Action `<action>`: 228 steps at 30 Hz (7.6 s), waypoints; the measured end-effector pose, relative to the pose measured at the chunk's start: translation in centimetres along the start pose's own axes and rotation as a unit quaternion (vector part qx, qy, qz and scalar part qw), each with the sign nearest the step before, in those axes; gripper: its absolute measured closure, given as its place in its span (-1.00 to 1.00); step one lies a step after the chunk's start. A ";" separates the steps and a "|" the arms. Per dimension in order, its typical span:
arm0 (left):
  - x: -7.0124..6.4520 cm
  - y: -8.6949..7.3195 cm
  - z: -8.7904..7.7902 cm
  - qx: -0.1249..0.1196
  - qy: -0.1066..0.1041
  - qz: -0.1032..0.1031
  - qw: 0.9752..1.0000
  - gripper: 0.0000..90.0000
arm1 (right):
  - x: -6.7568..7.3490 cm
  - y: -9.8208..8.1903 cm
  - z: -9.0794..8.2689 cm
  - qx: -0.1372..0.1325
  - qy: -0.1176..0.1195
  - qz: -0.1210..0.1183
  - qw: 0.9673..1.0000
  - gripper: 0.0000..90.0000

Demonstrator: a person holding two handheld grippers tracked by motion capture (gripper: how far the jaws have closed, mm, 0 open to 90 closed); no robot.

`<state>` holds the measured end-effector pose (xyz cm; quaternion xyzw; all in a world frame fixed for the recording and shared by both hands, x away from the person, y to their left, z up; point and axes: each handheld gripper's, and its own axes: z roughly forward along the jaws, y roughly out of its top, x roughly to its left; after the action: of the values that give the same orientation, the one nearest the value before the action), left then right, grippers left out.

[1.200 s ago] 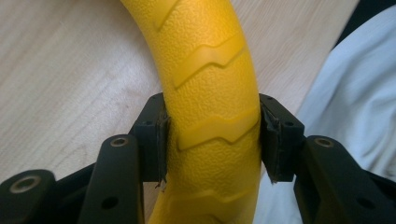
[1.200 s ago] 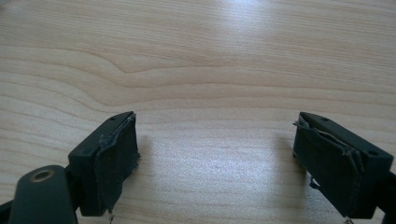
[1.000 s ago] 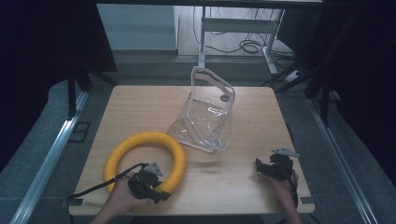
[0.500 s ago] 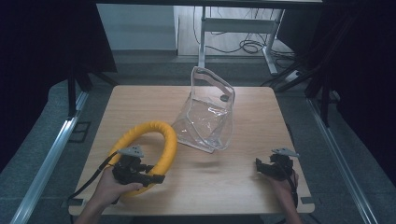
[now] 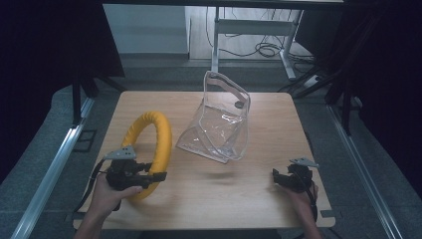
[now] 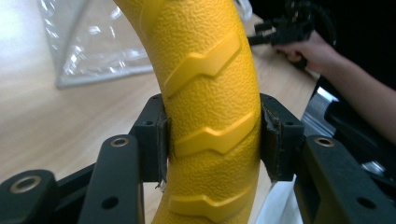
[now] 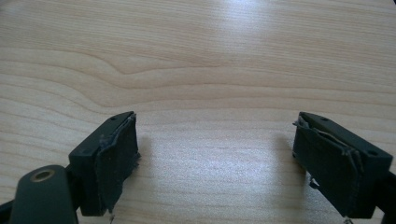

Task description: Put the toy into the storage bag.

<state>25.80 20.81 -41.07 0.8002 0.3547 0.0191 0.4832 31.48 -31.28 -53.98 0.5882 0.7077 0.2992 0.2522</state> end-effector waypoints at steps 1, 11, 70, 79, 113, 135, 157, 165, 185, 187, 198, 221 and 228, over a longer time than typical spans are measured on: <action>0.0 0.0 0.0 0.000 0.000 0.000 1.000 0.13 | 0.0 0.0 0.0 0.000 0.000 0.000 1.000 -0.69; 0.0 2.1 -1.5 -0.067 0.007 0.012 0.998 0.13 | 0.0 0.0 0.0 0.000 0.000 0.001 1.000 -0.69; -2.3 11.2 -1.3 -0.205 -0.017 0.043 0.978 0.12 | -0.1 0.1 0.1 -0.001 -0.002 0.004 1.000 -0.68; -2.9 13.1 -0.9 -0.209 -0.018 0.053 0.976 0.12 | -0.1 0.1 0.1 -0.001 -0.002 0.006 1.000 -0.68; -6.3 18.1 2.5 -0.193 -0.047 0.090 0.976 0.12 | -0.2 0.1 0.2 -0.002 -0.004 0.004 1.000 -0.68; -8.5 19.8 3.9 -0.183 -0.057 0.111 0.975 0.12 | -0.2 0.1 0.2 -0.002 -0.004 0.003 1.000 -0.68; -10.5 21.3 7.2 -0.165 -0.082 0.124 0.975 0.12 | -0.2 0.1 0.2 -0.002 -0.004 0.005 1.000 -0.68; -10.1 21.4 8.9 -0.160 -0.089 0.118 0.976 0.12 | -0.2 0.1 0.2 -0.002 -0.004 0.005 1.000 -0.68; -8.8 20.5 12.3 -0.135 -0.091 0.100 0.982 0.11 | -0.2 0.1 0.2 -0.003 -0.005 0.003 1.000 -0.68; -8.8 20.5 12.5 -0.134 -0.091 0.100 0.982 0.11 | -0.2 0.1 0.2 -0.004 -0.005 0.002 1.000 -0.68; -8.1 19.9 13.9 -0.121 -0.081 0.098 0.984 0.11 | -0.2 0.1 0.2 -0.003 -0.005 0.003 1.000 -0.68; -5.5 18.1 16.2 -0.107 -0.073 0.062 0.990 0.11 | -0.2 0.1 0.2 -0.002 -0.004 0.005 1.000 -0.68; -3.9 17.1 16.5 -0.105 -0.070 0.030 0.992 0.11 | -0.2 0.1 0.2 -0.002 -0.004 0.004 1.000 -0.68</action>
<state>38.48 1.18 -35.23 0.7547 0.2916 0.0144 0.5876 31.70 -31.40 -54.00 0.5919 0.7037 0.2996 0.2545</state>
